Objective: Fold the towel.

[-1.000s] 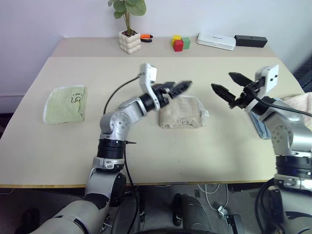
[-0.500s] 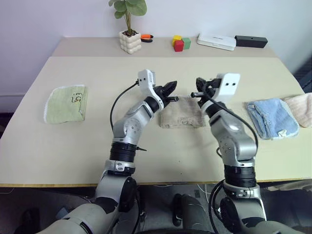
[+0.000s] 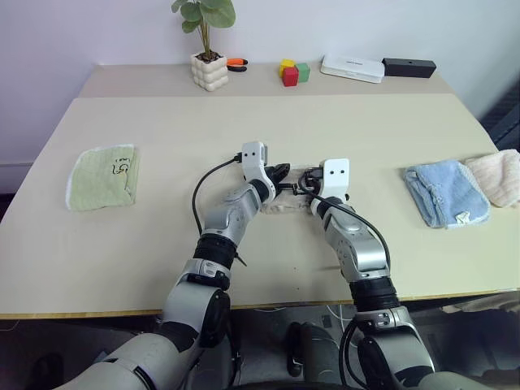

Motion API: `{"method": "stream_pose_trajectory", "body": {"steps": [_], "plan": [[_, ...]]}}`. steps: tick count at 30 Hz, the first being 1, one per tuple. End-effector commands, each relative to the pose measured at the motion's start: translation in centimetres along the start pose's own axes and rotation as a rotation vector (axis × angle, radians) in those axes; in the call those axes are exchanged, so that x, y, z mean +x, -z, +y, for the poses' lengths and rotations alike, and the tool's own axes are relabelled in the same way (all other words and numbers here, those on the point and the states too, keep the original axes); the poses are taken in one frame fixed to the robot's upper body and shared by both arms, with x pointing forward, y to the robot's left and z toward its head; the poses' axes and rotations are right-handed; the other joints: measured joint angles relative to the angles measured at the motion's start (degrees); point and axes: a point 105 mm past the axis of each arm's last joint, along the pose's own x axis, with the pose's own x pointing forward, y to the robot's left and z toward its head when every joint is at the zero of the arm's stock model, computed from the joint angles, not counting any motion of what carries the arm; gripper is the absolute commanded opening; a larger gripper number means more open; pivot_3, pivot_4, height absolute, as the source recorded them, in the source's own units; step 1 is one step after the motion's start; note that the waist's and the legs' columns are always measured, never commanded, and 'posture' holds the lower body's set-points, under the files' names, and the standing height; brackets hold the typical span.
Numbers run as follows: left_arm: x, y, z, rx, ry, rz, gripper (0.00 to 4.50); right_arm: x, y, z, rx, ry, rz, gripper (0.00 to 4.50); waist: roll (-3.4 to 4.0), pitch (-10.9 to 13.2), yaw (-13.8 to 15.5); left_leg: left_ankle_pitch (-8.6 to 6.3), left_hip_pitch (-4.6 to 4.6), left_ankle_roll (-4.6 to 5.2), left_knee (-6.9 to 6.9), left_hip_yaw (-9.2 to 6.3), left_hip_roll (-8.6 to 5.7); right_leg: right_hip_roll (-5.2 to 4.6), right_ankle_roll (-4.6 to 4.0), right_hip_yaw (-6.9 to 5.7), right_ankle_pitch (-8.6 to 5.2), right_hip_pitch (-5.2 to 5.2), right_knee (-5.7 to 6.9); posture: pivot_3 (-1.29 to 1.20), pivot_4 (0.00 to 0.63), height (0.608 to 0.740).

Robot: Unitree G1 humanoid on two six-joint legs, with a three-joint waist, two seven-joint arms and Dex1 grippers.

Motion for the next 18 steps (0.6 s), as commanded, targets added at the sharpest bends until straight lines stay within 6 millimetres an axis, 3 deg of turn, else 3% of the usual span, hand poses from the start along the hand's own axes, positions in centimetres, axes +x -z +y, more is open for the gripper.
{"method": "stream_pose_trajectory", "body": {"steps": [1, 5, 7, 8, 10, 15, 16, 18], "plan": [[-0.6, -0.6, 2.1, 0.019, -0.064, -0.031, 0.0, -0.3, 0.0, -3.0, -0.02, 0.096, -0.018, 0.01, 0.0, 0.0, -0.1, 0.01, 0.01, -0.01, 0.0, 0.0, 0.0, 0.0, 0.0, 0.0, 0.0, 0.01, 0.0, 0.0, 0.15, 0.74], [-1.2, -0.7, 3.4, 0.025, -0.087, -0.039, 0.0, -0.5, -0.7, -3.3, -0.007, 0.085, -0.052, 0.01, 0.01, 0.0, -0.7, 0.0, 0.04, -0.01, 0.0, 0.0, 0.02, 0.01, 0.0, 0.0, 0.0, 0.01, 0.03, 0.0, 0.15, 0.74], [-1.5, -0.9, 3.7, 0.01, -0.083, -0.055, 0.25, -0.7, -0.9, -3.4, -0.001, 0.08, -0.06, 0.54, 0.01, 0.0, -1.0, 0.04, 0.04, -0.07, -0.02, 0.0, 0.02, 0.01, 0.0, 0.0, 0.0, 0.01, 0.04, 0.0, 0.15, 0.74], [-1.6, -1.2, 3.4, 0.007, -0.058, -0.067, 0.55, -0.8, -1.0, -3.4, 0.019, 0.067, -0.068, 0.77, 0.01, 0.0, -1.1, 0.06, 0.04, -0.1, -0.03, 0.01, 0.02, 0.01, 0.0, 0.0, 0.0, 0.01, 0.04, 0.0, 0.15, 0.74], [-1.8, -1.9, 2.7, 0.009, -0.016, -0.105, 1.33, -0.9, -1.0, -3.5, 0.023, 0.061, -0.072, 1.75, 0.02, 0.0, -1.3, 0.08, 0.06, -0.14, -0.05, 0.02, 0.04, 0.01, 0.0, 0.0, 0.0, 0.0, 0.04, 0.0, 0.15, 0.74], [-2.6, -4.3, -0.9, -0.033, 0.18, -0.207, 3.91, -0.8, -3.5, -4.1, 0.039, 0.044, -0.133, 4.36, 0.02, 0.0, -1.2, 0.08, 0.07, -0.14, -0.07, 0.04, 0.06, 0.03, 0.0, 0.01, 0.0, -0.01, 0.05, 0.0, 0.15, 0.74], [-2.8, -4.8, -1.7, -0.026, 0.218, -0.232, 4.39, -0.8, -3.9, -4.7, 0.024, 0.055, -0.142, 4.5, 0.03, 0.0, -1.1, 0.08, 0.07, -0.14, -0.07, 0.04, 0.06, 0.02, 0.0, 0.02, 0.0, -0.01, 0.04, 0.0, 0.15, 0.74], [-3.1, -5.4, -2.5, 0.0, 0.256, -0.253, 4.46, -0.7, -4.6, -7.0, -0.007, 0.109, -0.147, 4.5, 0.03, 0.0, -0.9, 0.07, 0.06, -0.12, -0.04, 0.03, 0.04, 0.01, 0.0, 0.02, 0.0, 0.0, 0.04, 0.0, 0.15, 0.74]]}}
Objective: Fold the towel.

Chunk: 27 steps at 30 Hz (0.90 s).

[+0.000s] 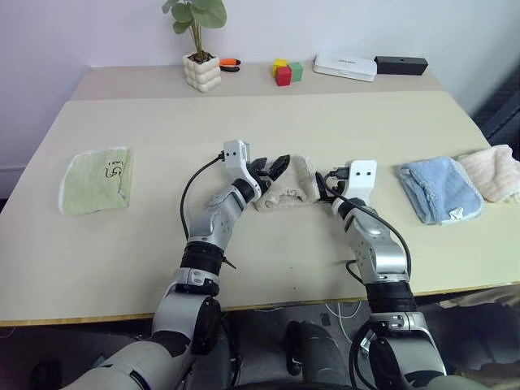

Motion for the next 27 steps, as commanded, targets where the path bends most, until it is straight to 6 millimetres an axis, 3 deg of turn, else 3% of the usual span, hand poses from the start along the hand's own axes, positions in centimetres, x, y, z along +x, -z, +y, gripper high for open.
{"method": "stream_pose_trajectory", "body": {"steps": [1, 4, 7, 9, 11, 15, 21, 24, 27], "plan": [[0.0, -2.3, -2.7, 0.049, 0.128, -0.08, 4.46, 0.4, -3.6, -3.7, -0.053, 0.077, -0.092, 4.5, 0.0, 0.0, 0.2, 0.0, 0.0, 0.0, 0.01, 0.0, -0.01, -0.02, 0.0, 0.0, 0.0, 0.0, 0.0, 0.0, 0.15, 0.74], [-0.3, -2.5, -2.7, 0.054, 0.127, -0.071, 4.46, 0.5, -4.6, -6.1, -0.116, 0.115, -0.101, 4.5, 0.0, 0.0, 0.3, -0.01, -0.01, 0.02, 0.03, 0.0, -0.05, -0.05, 0.0, 0.0, 0.0, 0.03, -0.02, 0.0, 0.15, 0.74], [-0.7, -2.8, -2.6, 0.081, 0.138, -0.069, 4.46, 0.8, -5.7, -6.7, -0.062, 0.078, -0.106, 4.5, 0.0, 0.0, -0.1, 0.0, 0.0, 0.0, -0.01, 0.0, -0.04, -0.03, 0.0, 0.0, 0.0, 0.02, -0.02, 0.0, 0.15, 0.74], [-1.1, -3.4, -2.7, 0.1, 0.168, -0.074, 4.46, 1.0, -6.5, -5.4, 0.047, -0.051, -0.09, 4.5, 0.03, 0.0, -0.3, 0.02, 0.03, -0.04, -0.04, 0.02, -0.01, 0.01, 0.0, 0.0, 0.0, 0.01, -0.01, 0.0, 0.15, 0.74], [-1.7, -4.8, -2.7, 0.123, 0.199, -0.105, 4.46, 0.6, -6.8, -2.1, 0.248, -0.281, -0.006, 4.5, 0.06, 0.0, -0.4, 0.05, 0.02, -0.08, -0.04, 0.03, 0.01, 0.03, 0.0, 0.0, 0.0, -0.02, 0.02, 0.0, 0.15, 0.74], [-3.6, -5.7, -1.9, 0.268, 0.271, -0.074, 4.46, -0.6, -7.7, 0.7, 0.333, -0.458, 0.046, 4.5, 0.08, 0.0, -0.1, 0.01, 0.02, -0.01, -0.04, 0.0, 0.06, 0.04, -0.01, 0.01, 0.0, -0.04, 0.09, 0.0, 0.15, 0.74], [-6.8, -7.7, -0.1, 0.388, 0.335, -0.043, 4.46, -0.7, -7.0, 2.1, 0.37, -0.472, 0.154, 4.5, 0.1, 0.0, 0.3, -0.03, -0.02, 0.04, 0.01, -0.01, 0.04, -0.02, -0.02, -0.01, 0.0, -0.04, 0.1, 0.0, 0.15, 0.74], [-9.5, -8.3, 1.0, 0.45, 0.385, 0.015, 4.46, -0.1, -4.9, 2.7, 0.242, -0.44, 0.243, 4.5, 0.12, 0.0, -0.1, -0.03, -0.03, 0.04, 0.01, 0.01, 0.04, -0.03, -0.02, -0.01, 0.0, -0.08, 0.1, 0.0, 0.15, 0.74], [-10.4, -8.2, 1.6, 0.49, 0.385, 0.047, 4.46, 0.3, -3.2, 2.7, 0.161, -0.407, 0.288, 4.5, 0.14, 0.0, -0.2, 0.01, -0.04, -0.03, -0.06, 0.07, 0.05, -0.03, -0.03, 0.0, -0.01, -0.19, 0.17, 0.0, 0.15, 0.74]]}}
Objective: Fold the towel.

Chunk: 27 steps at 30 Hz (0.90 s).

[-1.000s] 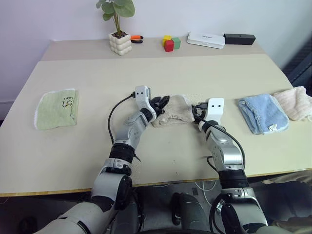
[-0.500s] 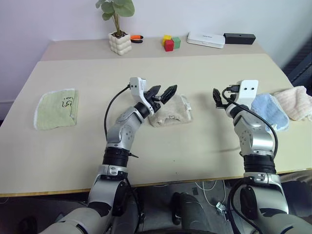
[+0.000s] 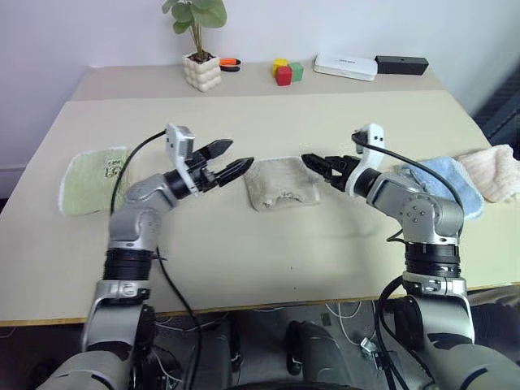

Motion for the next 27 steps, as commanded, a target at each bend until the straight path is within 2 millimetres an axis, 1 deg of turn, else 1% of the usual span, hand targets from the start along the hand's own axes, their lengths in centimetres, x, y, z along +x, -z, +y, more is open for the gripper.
{"method": "stream_pose_trajectory", "body": {"steps": [1, 3, 6, 8, 9, 10, 12, 15, 16, 17, 18, 21, 25, 27], "plan": [[-0.7, -1.0, -0.4, 0.063, 0.036, -0.017, 4.46, 0.7, 0.3, -0.4, -0.098, 0.044, 0.021, 4.5, 0.0, 0.0, 0.2, 0.0, 0.0, -0.01, 0.0, 0.01, 0.0, 0.0, 0.0, 0.0, 0.0, 0.0, 0.02, 0.0, 0.15, 0.74], [-0.9, -1.0, -0.5, 0.082, 0.039, -0.013, 4.46, 0.9, 0.7, -0.6, -0.114, 0.049, 0.039, 4.5, 0.0, 0.0, 0.4, 0.01, -0.02, -0.02, 0.03, 0.02, -0.01, -0.01, 0.0, 0.0, 0.0, 0.0, 0.03, 0.0, 0.15, 0.74], [-1.3, -1.3, -0.9, 0.093, 0.034, -0.025, 4.46, 1.6, 2.3, -0.7, -0.141, 0.055, 0.109, 4.5, -0.01, 0.0, 0.3, 0.02, -0.05, -0.02, 0.08, 0.01, -0.01, -0.02, 0.01, 0.0, 0.0, 0.01, 0.03, 0.0, 0.15, 0.74], [-1.3, -1.3, -1.0, 0.099, 0.03, -0.026, 4.46, 1.7, 2.6, -0.9, -0.128, 0.052, 0.126, 4.5, -0.01, 0.0, 0.2, 0.03, -0.05, -0.04, 0.07, 0.01, -0.01, -0.02, 0.01, 0.0, 0.0, 0.0, 0.04, 0.0, 0.15, 0.74], [-1.3, -1.3, -1.1, 0.099, 0.027, -0.027, 4.49, 1.7, 2.6, -1.0, -0.097, 0.041, 0.128, 4.26, -0.01, 0.0, 0.1, 0.04, -0.03, -0.07, 0.06, 0.01, -0.01, -0.01, 0.01, 0.01, 0.0, 0.01, 0.06, 0.0, 0.15, 0.74], [-1.3, -1.4, -1.0, 0.093, 0.02, -0.035, 4.5, 1.6, 2.8, -0.9, -0.067, 0.017, 0.146, 3.99, -0.01, 0.0, 0.1, 0.05, -0.03, -0.07, 0.06, 0.01, 0.0, -0.01, 0.01, 0.01, 0.0, 0.0, 0.08, 0.0, 0.15, 0.74], [-1.2, -1.6, -1.0, 0.086, 0.009, -0.046, 4.5, 1.4, 3.1, -0.7, -0.035, -0.02, 0.172, 3.15, -0.01, 0.0, 0.2, 0.04, -0.02, -0.07, 0.07, 0.0, 0.0, -0.01, 0.01, 0.01, 0.0, 0.0, 0.12, 0.0, 0.15, 0.74], [-1.1, -1.6, -0.9, 0.079, 0.006, -0.045, 4.5, 1.3, 2.3, -0.6, 0.092, -0.057, 0.135, 1.62, -0.01, 0.0, 0.2, 0.03, -0.02, -0.05, 0.07, 0.0, 0.0, -0.01, 0.01, 0.01, 0.0, 0.01, 0.12, 0.0, 0.15, 0.74], [-0.9, -1.5, -0.9, 0.08, 0.006, -0.042, 4.5, 1.2, 2.0, -0.7, 0.126, -0.063, 0.12, 1.03, -0.01, 0.0, 0.3, 0.03, -0.02, -0.05, 0.07, 0.0, 0.0, -0.01, 0.01, 0.01, 0.0, 0.01, 0.12, 0.0, 0.15, 0.74], [-0.7, -1.4, -0.9, 0.073, 0.008, -0.041, 4.5, 0.9, 1.5, -0.8, 0.147, -0.074, 0.104, 0.51, -0.01, 0.0, 0.3, 0.04, -0.02, -0.05, 0.07, 0.0, -0.01, -0.01, 0.0, 0.01, 0.0, 0.0, 0.13, 0.0, 0.15, 0.74], [-0.6, -1.4, -0.7, 0.069, 0.008, -0.041, 4.5, 0.6, 0.6, -0.7, 0.184, -0.09, 0.063, 0.02, -0.01, 0.0, 0.4, 0.04, -0.02, -0.05, 0.07, 0.0, -0.01, -0.01, 0.01, 0.01, 0.0, 0.0, 0.13, 0.0, 0.15, 0.74], [0.0, -1.3, -0.4, 0.051, 0.013, -0.054, 4.5, -0.6, -2.0, -1.3, 0.321, -0.109, -0.076, 0.02, -0.01, 0.0, 0.5, 0.03, -0.03, -0.04, 0.08, 0.0, -0.02, -0.02, 0.01, 0.01, 0.0, 0.01, 0.12, 0.0, 0.15, 0.74], [1.7, -1.4, -0.6, 0.028, 0.042, -0.09, 4.5, -3.1, -4.6, -3.1, 0.432, -0.067, -0.249, 0.02, -0.01, 0.0, 0.5, 0.03, -0.04, -0.03, 0.09, -0.01, -0.03, -0.02, 0.01, 0.0, 0.0, 0.01, 0.12, 0.0, 0.15, 0.74], [2.6, -1.7, -0.6, 0.013, 0.066, -0.124, 4.5, -5.2, -6.2, -4.0, 0.461, -0.013, -0.384, 0.02, -0.01, 0.0, 0.5, 0.03, -0.04, -0.04, 0.08, 0.0, -0.03, -0.02, 0.01, 0.0, 0.0, 0.01, 0.13, 0.0, 0.15, 0.74]]}}
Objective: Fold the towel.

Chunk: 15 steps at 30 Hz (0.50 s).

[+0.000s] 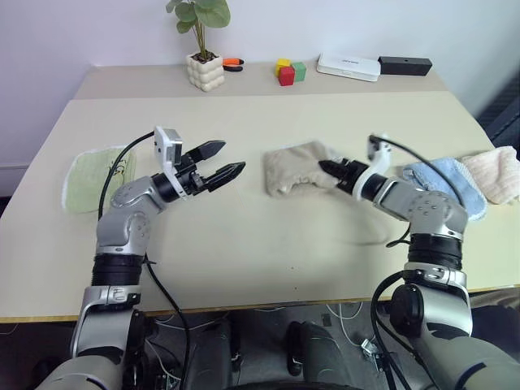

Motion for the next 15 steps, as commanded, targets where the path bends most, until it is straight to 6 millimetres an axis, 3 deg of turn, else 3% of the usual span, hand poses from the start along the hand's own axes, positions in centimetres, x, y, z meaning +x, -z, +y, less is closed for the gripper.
{"method": "stream_pose_trajectory", "body": {"steps": [1, 5, 10, 15], "plan": [[1.7, -1.0, -0.3, 0.012, 0.05, -0.059, 4.5, -2.9, -4.7, 1.3, 0.017, -0.011, -0.247, 0.02, 0.0, 0.0, 0.0, 0.0, 0.0, 0.0, 0.0, 0.0, 0.0, 0.0, 0.0, 0.0, 0.0, -0.01, 0.0, 0.0, 0.15, 0.74], [3.3, -0.6, -0.3, 0.004, 0.092, -0.079, 4.5, -6.9, -7.4, 1.3, 0.052, 0.058, -0.476, 0.02, 0.0, 0.0, -0.1, 0.0, 0.0, 0.0, -0.01, 0.0, 0.0, 0.0, 0.01, 0.0, -0.01, -0.02, 0.02, 0.0, 0.15, 0.74], [5.9, -0.4, -1.1, -0.025, 0.188, -0.104, 4.5, -12.5, -10.2, -0.6, 0.121, 0.227, -0.77, 0.02, 0.0, 0.0, 0.0, -0.1, 0.0, 0.17, 0.0, -0.02, -0.02, 0.0, 0.01, 0.01, -0.01, -0.02, 0.03, 0.0, 0.15, 0.74], [7.5, -0.5, -3.3, 0.002, 0.334, -0.101, 4.5, -15.7, -11.0, -3.1, 0.185, 0.345, -0.906, 0.02, 0.02, 0.0, -0.3, -0.1, 0.0, 0.18, -0.03, -0.01, -0.03, 0.0, 0.03, 0.02, -0.02, -0.02, 0.01, 0.0, 0.15, 0.74]]}}
